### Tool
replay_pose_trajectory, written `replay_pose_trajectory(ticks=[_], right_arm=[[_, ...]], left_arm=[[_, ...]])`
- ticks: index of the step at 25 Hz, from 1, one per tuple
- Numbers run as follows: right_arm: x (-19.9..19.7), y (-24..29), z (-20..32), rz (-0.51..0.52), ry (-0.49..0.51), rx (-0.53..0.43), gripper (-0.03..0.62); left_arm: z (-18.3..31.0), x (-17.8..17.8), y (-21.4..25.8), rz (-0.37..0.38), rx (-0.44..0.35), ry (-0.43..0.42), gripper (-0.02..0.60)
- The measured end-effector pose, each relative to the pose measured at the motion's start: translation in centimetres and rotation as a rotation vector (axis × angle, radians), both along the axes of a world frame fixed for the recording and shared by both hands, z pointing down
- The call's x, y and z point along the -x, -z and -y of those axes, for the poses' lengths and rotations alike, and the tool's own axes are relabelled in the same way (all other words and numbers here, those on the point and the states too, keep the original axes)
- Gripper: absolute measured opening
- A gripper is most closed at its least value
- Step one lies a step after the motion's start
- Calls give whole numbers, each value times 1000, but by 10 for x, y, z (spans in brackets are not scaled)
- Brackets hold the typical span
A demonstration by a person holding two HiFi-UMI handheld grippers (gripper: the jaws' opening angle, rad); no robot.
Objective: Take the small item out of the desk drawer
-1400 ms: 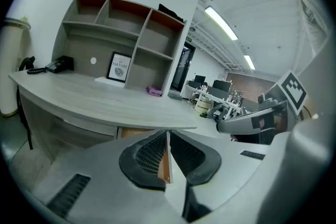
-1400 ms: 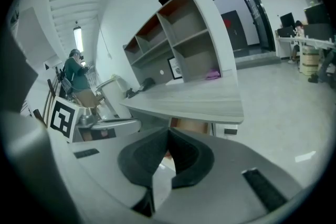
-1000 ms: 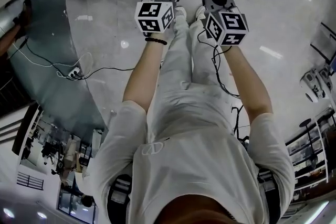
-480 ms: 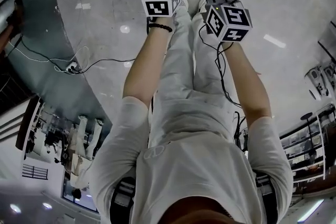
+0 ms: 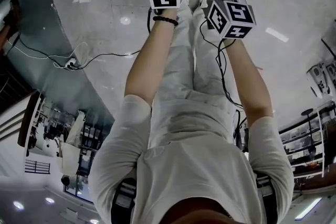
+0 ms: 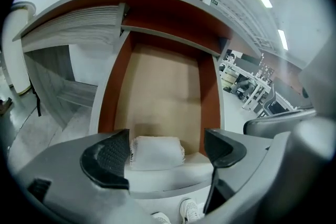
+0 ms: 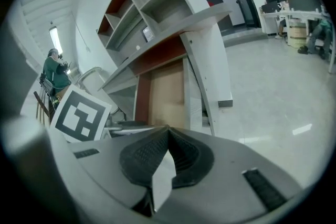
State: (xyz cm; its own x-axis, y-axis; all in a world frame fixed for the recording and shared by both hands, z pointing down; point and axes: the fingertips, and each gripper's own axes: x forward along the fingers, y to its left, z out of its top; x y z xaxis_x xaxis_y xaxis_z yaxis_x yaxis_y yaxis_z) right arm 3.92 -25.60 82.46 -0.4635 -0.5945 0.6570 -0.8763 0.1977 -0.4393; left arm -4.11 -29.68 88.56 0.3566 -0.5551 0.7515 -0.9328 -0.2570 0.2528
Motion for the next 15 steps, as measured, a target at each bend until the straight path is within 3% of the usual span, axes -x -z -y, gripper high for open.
replay_pose_trajectory(ticks=[15], right_arm=[[4, -12, -15, 36, -5, 33, -2]], left_arm=[[-3, -1, -29, 229, 200, -1, 449]])
